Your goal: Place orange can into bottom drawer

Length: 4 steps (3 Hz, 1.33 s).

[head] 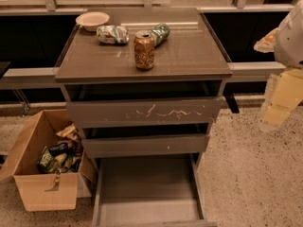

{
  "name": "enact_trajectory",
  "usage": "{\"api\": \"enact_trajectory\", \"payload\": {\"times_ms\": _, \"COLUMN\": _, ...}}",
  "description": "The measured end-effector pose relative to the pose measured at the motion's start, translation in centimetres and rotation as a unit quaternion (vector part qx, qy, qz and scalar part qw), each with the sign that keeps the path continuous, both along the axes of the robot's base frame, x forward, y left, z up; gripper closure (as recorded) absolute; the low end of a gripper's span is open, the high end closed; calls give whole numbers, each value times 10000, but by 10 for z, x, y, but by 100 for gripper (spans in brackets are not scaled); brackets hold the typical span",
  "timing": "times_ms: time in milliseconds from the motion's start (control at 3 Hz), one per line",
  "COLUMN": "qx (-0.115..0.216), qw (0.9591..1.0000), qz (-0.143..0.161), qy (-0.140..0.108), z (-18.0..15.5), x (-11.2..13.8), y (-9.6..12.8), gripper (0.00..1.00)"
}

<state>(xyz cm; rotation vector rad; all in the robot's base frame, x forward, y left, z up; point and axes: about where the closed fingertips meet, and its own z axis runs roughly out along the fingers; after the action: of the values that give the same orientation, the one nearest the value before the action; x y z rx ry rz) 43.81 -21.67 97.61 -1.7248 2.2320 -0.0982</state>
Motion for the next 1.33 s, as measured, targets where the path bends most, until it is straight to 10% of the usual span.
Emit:
{"api": "enact_trajectory", "payload": {"times_ms": 667, "qx": 446, "qw": 9985, "qz": 54, "qy": -324, "z": -14, "x": 44, "y": 16, "gripper": 0}}
{"api": "enact_trajectory", "payload": {"times_ms": 1333, "qx": 1731, "qw": 9826, "qz": 75, "qy": -669, "z": -49, "x": 142, "y": 71, "gripper": 0}}
